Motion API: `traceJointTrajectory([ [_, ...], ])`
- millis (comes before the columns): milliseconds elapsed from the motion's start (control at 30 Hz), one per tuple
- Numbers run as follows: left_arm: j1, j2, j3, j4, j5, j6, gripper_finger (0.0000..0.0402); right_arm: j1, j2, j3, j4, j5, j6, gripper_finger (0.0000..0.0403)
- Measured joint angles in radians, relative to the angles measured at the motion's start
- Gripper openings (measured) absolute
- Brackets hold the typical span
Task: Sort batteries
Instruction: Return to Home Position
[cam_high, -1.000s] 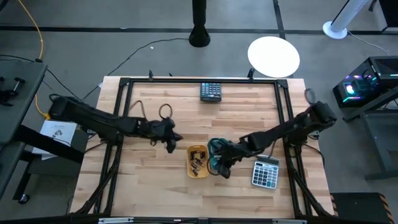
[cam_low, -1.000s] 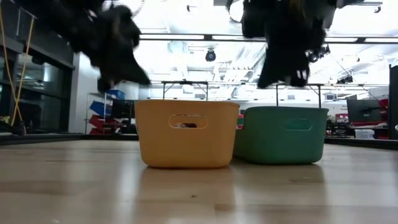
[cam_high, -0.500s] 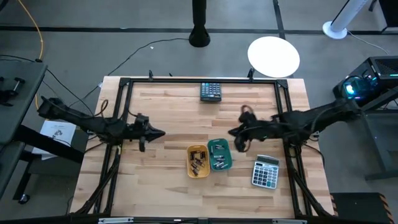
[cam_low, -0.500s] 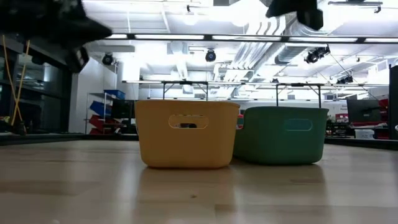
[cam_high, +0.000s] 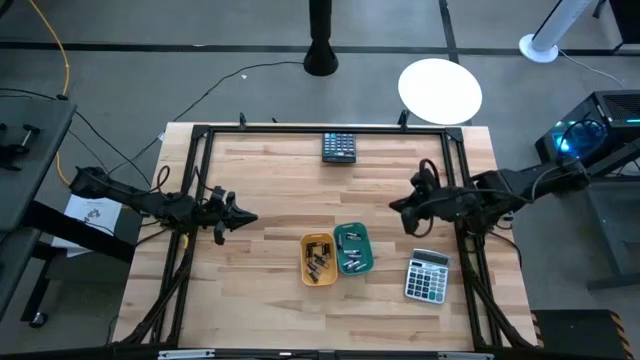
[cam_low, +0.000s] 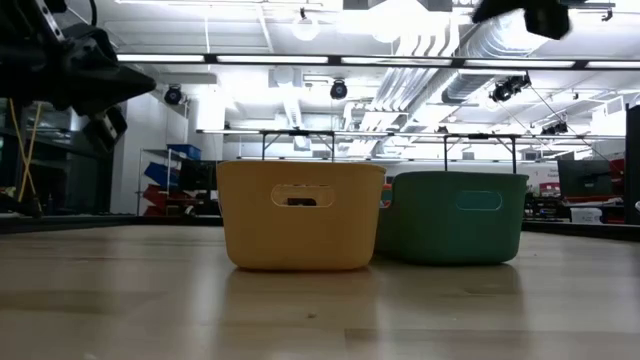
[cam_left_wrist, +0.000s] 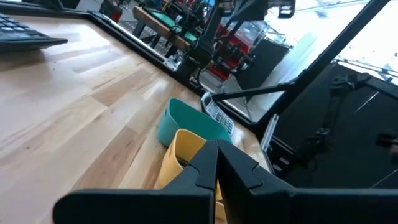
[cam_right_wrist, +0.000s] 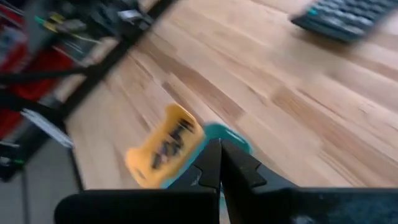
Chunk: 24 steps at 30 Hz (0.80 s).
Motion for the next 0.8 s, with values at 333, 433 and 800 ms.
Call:
traceJointTrajectory([
  [333, 0.000, 0.000, 0.000, -0.017, -0.021, -0.036, 0.0000, 0.049, -0.165, -0.317, 0.265, -0.018, -0.014, 0.0000],
  [433, 0.000, 0.000, 0.000, -0.017, -0.021, -0.036, 0.0000, -0.001, -0.252, -0.512, 0.580, -0.083, -0.114, 0.0000],
  [800, 0.000, 0.000, 0.000, -0.018, -0.021, -0.036, 0.0000, -0.257, -0.350, -0.943, 1.195, -0.357, -0.434, 0.0000],
])
